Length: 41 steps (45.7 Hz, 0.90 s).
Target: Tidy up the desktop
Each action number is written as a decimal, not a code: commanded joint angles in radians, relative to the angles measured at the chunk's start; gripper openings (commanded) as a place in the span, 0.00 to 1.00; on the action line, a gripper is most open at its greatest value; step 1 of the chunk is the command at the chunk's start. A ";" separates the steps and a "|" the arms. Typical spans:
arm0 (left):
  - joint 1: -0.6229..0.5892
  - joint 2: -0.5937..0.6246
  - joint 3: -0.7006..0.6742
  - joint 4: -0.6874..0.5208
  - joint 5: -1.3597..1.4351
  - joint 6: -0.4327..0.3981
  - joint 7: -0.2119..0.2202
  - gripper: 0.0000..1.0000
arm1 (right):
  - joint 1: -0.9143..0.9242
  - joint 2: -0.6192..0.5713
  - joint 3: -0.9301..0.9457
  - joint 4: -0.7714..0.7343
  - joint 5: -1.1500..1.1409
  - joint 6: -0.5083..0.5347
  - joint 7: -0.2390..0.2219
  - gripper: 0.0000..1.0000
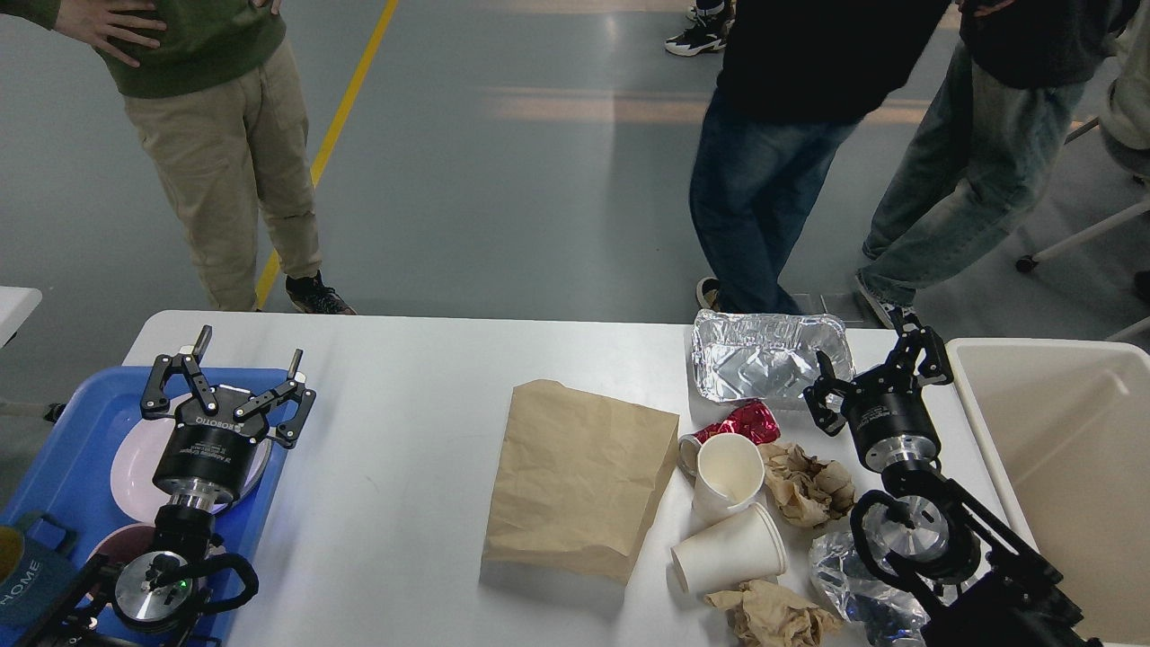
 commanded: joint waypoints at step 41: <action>0.000 0.000 0.000 -0.002 0.000 -0.001 0.002 0.97 | 0.029 -0.094 0.000 -0.017 0.181 0.020 -0.104 1.00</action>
